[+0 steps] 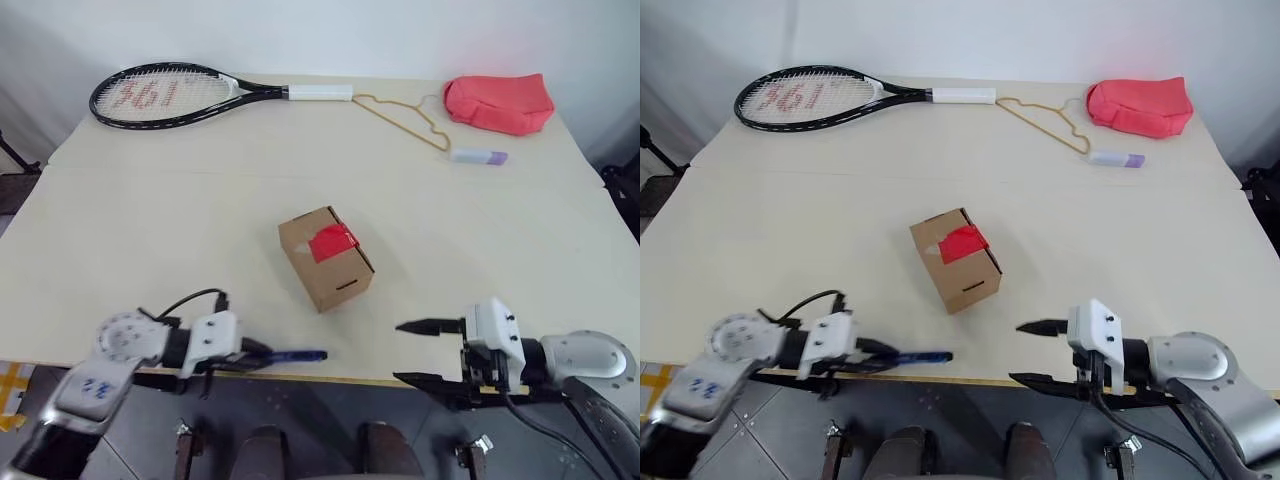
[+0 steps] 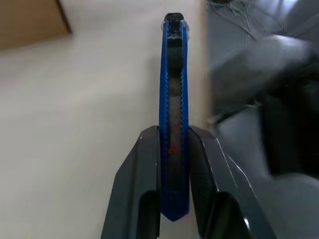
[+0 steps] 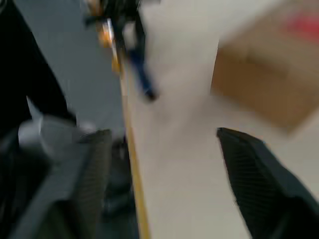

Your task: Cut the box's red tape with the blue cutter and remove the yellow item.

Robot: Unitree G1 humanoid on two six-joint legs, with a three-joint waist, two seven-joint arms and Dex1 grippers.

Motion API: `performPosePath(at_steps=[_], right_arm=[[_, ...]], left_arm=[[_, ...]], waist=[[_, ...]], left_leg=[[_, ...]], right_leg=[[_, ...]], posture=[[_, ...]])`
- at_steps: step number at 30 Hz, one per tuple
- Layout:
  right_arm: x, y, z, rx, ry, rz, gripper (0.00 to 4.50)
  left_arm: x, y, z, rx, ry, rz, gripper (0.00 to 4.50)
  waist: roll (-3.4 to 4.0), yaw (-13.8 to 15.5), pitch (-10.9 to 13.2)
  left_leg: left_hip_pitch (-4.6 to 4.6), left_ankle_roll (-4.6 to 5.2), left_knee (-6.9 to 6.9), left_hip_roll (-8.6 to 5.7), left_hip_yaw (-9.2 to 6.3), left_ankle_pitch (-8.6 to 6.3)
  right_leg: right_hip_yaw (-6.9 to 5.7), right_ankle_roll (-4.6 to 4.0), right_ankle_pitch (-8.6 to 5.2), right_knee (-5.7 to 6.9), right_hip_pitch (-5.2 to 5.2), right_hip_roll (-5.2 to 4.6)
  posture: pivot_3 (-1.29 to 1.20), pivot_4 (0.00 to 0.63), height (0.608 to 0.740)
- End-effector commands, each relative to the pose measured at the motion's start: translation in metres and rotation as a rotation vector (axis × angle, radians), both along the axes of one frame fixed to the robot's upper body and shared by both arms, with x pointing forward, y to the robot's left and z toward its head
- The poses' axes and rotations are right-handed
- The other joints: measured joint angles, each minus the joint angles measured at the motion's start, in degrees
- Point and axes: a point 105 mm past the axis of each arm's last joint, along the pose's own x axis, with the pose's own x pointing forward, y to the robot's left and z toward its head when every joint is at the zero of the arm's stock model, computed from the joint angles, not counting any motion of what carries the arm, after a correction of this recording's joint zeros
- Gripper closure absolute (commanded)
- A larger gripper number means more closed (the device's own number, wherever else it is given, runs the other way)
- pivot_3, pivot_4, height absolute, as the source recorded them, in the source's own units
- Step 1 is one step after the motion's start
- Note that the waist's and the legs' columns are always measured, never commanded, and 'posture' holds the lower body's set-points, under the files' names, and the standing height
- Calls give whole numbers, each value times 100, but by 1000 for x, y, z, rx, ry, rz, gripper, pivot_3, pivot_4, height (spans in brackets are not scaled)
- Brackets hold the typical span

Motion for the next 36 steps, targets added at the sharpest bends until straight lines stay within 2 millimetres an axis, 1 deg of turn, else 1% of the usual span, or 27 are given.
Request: performPosePath(at_steps=[1, 2, 4, 6, 7, 10, 13, 19, 21, 23, 28, 36], right_arm=[[0, 9, 0, -20, -62, -31, 2360], [2, 12, -4, -37, -82, -45, 2732], [7, 18, -8, -51, -105, -60, 3422], [12, 23, -9, -41, -112, -76, 4169], [15, 27, -9, -29, -114, -88, 4469], [24, 35, -13, -28, -123, -100, 4469], [30, 38, -17, -38, -123, -107, 4469], [35, 43, -24, -52, -112, -103, 4469], [39, 44, -30, -54, -89, -134, 4469], [39, 46, -35, -62, -74, -126, 4469], [39, 51, -39, -63, -73, -97, 4469], [43, 74, -43, -45, -85, -28, 4469]], left_arm=[[12, -20, -10, 104, -26, -50, 4046], [17, -28, -10, 119, -35, -58, 4046], [22, -40, -8, 126, -39, -62, 4046], [20, -46, -9, 145, -17, -78, 4046], [19, -47, -11, 161, -6, -89, 4046], [18, -55, -12, 175, 21, -103, 4046], [15, -59, -13, 193, 57, -113, 4046], [16, -59, -14, 212, 71, -92, 4046], [14, -59, -15, 211, 73, -97, 4046], [13, -57, -15, 218, 71, -96, 4046], [13, -56, -15, 222, 68, -89, 4046], [16, -55, -14, 228, 56, -80, 4046]], waist=[[1, 9, 0], [3, 23, -1], [3, 39, -3], [4, 57, -3], [3, 63, -3], [8, 90, -5], [9, 110, -6], [10, 106, -6], [10, 100, -7], [11, 98, -7], [11, 91, -7], [13, 79, -9]], left_leg=[[1, 0, 8, -1, 1, 0], [1, 0, 9, -1, 3, 1], [4, 1, 21, -1, 4, 2], [3, 2, 34, -2, 6, 3], [2, 3, 37, -2, 6, 3], [2, 3, 48, -2, 4, 3], [0, 9, 58, -5, -3, -1], [-2, 26, 74, -7, -5, -11], [-1, 27, 76, -7, -5, -11], [0, 27, 79, -7, -6, -11], [0, 29, 79, -7, -7, -13], [3, 29, 79, -5, -6, -13]], right_leg=[[0, 6, 3, 11, -3, -1], [0, 7, 4, 9, -2, -1], [1, 9, 4, 12, 2, 0], [6, 10, 5, 13, 5, -1], [6, 10, 5, 14, 6, -1], [7, 11, 5, 17, 10, -1], [6, 11, 5, 15, 18, -2], [6, 10, 5, 13, 27, -3], [6, 11, 5, 13, 29, -3], [6, 11, 5, 14, 31, -3], [6, 11, 5, 14, 31, -2], [6, 11, 5, 16, 31, -1]], posture=[[0, 150, 740], [0, 150, 740], [0, 150, 740], [0, 150, 740], [0, 150, 740], [0, 150, 740], [0, 150, 740], [0, 150, 740], [0, 150, 740], [0, 150, 740], [0, 150, 740], [0, 150, 740]])
